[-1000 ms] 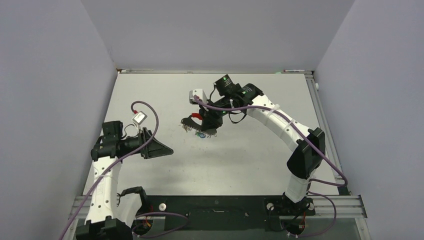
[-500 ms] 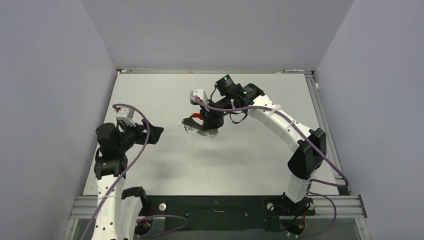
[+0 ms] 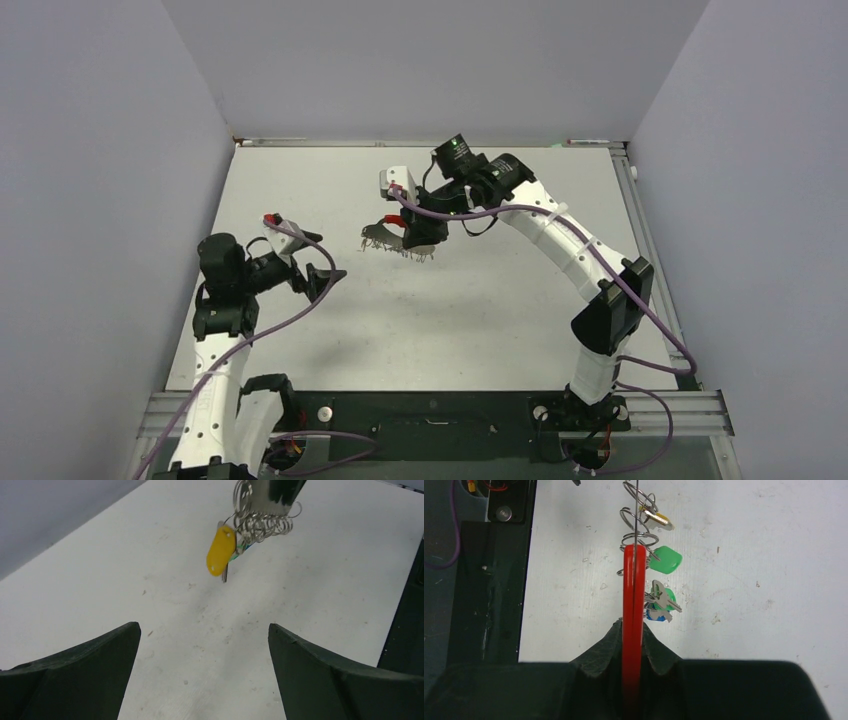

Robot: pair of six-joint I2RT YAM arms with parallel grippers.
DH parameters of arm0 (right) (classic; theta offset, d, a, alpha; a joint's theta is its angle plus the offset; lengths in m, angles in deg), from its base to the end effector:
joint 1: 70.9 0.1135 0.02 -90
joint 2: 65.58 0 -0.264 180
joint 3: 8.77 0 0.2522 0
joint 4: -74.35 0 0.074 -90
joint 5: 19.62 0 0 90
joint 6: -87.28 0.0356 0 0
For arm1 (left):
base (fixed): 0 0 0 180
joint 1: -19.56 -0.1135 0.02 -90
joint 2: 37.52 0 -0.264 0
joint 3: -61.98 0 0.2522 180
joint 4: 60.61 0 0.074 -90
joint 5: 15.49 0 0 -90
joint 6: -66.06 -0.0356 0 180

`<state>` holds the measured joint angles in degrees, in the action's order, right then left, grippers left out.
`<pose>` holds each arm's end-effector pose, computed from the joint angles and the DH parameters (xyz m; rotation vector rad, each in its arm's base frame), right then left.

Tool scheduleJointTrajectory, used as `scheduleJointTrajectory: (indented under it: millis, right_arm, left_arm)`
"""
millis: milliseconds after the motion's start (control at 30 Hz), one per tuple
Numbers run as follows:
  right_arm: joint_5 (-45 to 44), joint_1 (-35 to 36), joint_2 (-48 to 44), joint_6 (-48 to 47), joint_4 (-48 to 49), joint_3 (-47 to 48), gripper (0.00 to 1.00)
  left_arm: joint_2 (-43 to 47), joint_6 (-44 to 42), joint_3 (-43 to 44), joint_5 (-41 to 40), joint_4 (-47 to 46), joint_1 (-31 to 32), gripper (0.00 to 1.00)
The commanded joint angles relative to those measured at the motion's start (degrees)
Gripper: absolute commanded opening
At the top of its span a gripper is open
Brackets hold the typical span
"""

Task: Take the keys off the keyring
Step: Pick up the key from the keyring.

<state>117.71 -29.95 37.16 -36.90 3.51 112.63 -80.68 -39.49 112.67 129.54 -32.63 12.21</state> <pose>0.2678 0.2671 0.3742 -1.6981 1.6340 1.0667 0.1683 -0.0077 0.2942 0.7388 1.6606 -0.6370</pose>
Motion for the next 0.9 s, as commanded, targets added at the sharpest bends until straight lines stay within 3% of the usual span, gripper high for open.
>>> scheduleJointTrajectory:
  millis: [0, 167, 467, 800, 867]
  right_arm:
    - [1.64, 1.20, 1.73, -8.18, -6.77, 5.60, 0.05]
    - [0.30, 2.99, 3.73, -12.00, -11.51, 9.48, 0.05]
    - [-3.13, 6.14, 1.44, -15.01, -13.59, 4.76, 0.05]
    - [-5.05, 7.56, -0.25, -17.00, -14.99, 4.31, 0.05]
    - [-5.14, 7.54, -0.21, -17.42, -15.43, 4.57, 0.05]
  left_arm:
    - [-1.27, 3.69, -0.88, 15.89, -19.30, 2.74, 0.99]
    - [-1.89, 3.55, -2.63, 16.93, -24.54, 9.32, 0.81]
    - [1.65, 5.25, -9.16, 6.38, -30.61, 16.81, 0.59]
    - [2.46, 1.84, -14.04, 11.99, -28.94, 17.97, 0.47]
    - [2.70, 1.84, -14.61, 12.34, -28.60, 18.15, 0.41]
